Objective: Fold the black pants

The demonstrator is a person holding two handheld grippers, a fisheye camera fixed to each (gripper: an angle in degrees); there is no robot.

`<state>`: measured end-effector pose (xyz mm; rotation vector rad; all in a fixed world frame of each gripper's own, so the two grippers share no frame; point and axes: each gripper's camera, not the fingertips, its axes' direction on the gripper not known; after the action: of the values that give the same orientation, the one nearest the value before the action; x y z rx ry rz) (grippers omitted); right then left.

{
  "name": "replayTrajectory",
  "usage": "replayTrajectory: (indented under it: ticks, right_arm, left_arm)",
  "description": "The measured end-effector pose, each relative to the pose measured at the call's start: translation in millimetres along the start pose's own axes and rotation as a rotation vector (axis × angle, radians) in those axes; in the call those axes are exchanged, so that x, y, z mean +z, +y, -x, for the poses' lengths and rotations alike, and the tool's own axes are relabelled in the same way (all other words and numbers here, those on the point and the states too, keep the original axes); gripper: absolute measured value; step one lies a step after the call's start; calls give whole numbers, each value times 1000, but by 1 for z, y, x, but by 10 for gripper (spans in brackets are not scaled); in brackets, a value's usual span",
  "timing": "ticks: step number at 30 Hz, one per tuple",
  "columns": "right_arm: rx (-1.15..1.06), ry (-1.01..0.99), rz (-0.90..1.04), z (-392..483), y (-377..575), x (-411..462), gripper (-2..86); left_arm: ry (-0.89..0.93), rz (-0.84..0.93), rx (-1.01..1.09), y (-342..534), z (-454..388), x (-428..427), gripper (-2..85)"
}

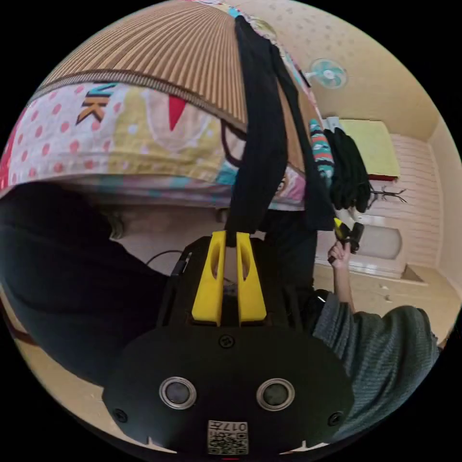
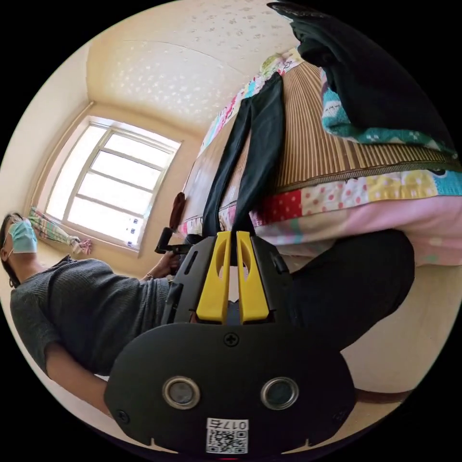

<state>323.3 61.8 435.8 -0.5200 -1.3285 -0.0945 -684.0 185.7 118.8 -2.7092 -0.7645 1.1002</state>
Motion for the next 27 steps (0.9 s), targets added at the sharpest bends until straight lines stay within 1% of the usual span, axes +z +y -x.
replayTrajectory:
  ticks: [2,3,5,6,8,10,13,15,17,19,20,21,22,23,24,25,26,27]
  right_arm:
    - [-17,-83,-47,7,-2,-7,26]
    - [-45,-123,-61,13,-6,-8,26]
    - [-106,-213,-79,20,-15,-3,25]
    - [-131,-295,-64,21,-23,7,25]
    - [-149,-390,-6,23,-35,30,26]
    - [-167,-425,46,28,-45,54,26]
    - [-171,-464,140,39,-61,98,28]
    - [-186,-506,187,52,-72,127,29]
    - [-200,-518,222,61,-80,145,30]
    - [-194,-485,283,70,-86,162,32]
    - [-187,-427,341,77,-90,172,33]
    - [-193,-340,412,86,-92,179,35]
    - [-197,-290,450,89,-94,181,36]
    - [-207,-170,531,96,-97,183,39]
    - [-220,-31,590,101,-101,182,44]
    - [-224,39,601,102,-104,179,46]
    - [-228,165,594,101,-117,173,54]
    - [-226,246,568,96,-136,166,64]
  left_arm:
    - [7,-103,23,20,-8,-20,65]
    - [10,-126,40,23,-13,-26,70]
    - [10,-152,161,24,-47,-45,88]
    - [16,-143,200,22,-58,-48,93]
    - [69,-98,350,10,-101,-55,111]
    - [117,-89,405,-4,-126,-60,134]
    - [167,-74,400,-40,-152,-58,185]
    - [189,-22,427,-65,-167,-49,201]
    - [164,81,445,-91,-184,-29,201]
    - [170,165,490,-100,-193,-14,187]
    - [148,181,500,-99,-194,-9,168]
    - [124,173,502,-97,-192,-8,142]
    - [56,146,497,-90,-187,-10,88]
    - [13,117,481,-83,-178,-13,49]
    - [11,106,473,-80,-172,-15,30]
    - [34,82,456,-74,-161,-20,20]
    - [78,68,432,-70,-150,-24,13]
    - [101,63,418,-69,-144,-26,10]
